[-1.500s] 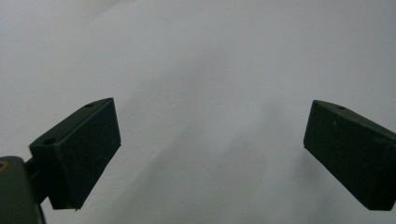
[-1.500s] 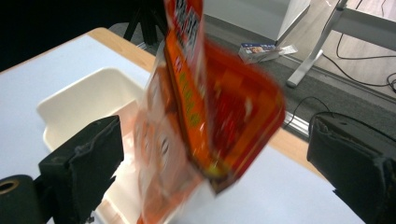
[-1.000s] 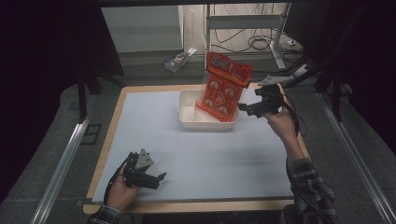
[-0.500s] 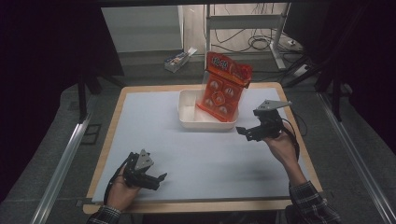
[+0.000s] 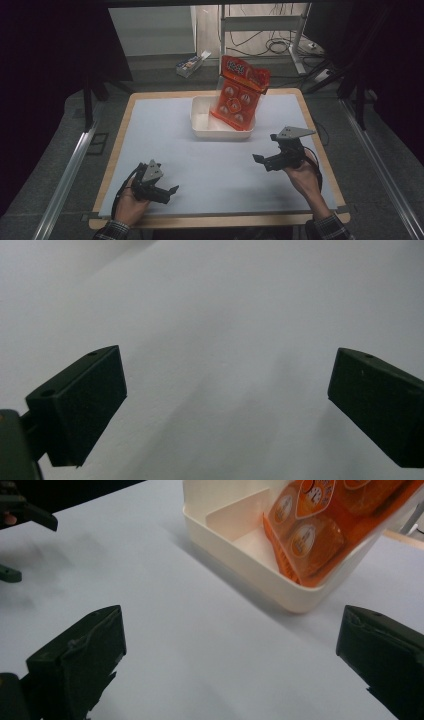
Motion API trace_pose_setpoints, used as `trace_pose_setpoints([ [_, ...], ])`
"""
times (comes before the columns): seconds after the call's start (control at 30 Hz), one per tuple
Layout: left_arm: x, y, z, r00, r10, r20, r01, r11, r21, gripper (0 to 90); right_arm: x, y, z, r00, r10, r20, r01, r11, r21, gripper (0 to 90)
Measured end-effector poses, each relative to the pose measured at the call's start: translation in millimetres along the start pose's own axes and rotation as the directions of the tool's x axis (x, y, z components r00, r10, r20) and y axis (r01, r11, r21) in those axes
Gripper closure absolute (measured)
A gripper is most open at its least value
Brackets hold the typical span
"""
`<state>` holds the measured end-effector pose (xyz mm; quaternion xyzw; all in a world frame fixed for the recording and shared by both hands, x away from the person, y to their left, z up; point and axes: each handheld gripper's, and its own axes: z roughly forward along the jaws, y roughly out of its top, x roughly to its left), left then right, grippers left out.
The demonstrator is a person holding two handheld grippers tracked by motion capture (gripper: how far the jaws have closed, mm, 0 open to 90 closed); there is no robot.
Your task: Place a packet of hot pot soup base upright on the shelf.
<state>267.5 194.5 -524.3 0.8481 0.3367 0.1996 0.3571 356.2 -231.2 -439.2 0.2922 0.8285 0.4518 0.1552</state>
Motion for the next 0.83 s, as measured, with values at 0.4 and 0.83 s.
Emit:
trace_pose_setpoints([
  [0.4, -2.4, -0.1, 2.5, 1.0000, -0.007, -0.003, 0.007, 0.9998, 0.017, 1.6, 9.7, -45.5, -5.0, 0.9997, 0.023, 0.002, -0.023, 0.997, 0.068, 0.0],
  [0.83, -1.4, 0.7, 4.6, 0.9995, -0.031, -0.004, 0.031, 0.9989, 0.034, 1.9, 8.7, -65.8, 3.1, 0.9988, -0.008, 0.048, -0.001, 0.982, 0.191, 0.0],
])
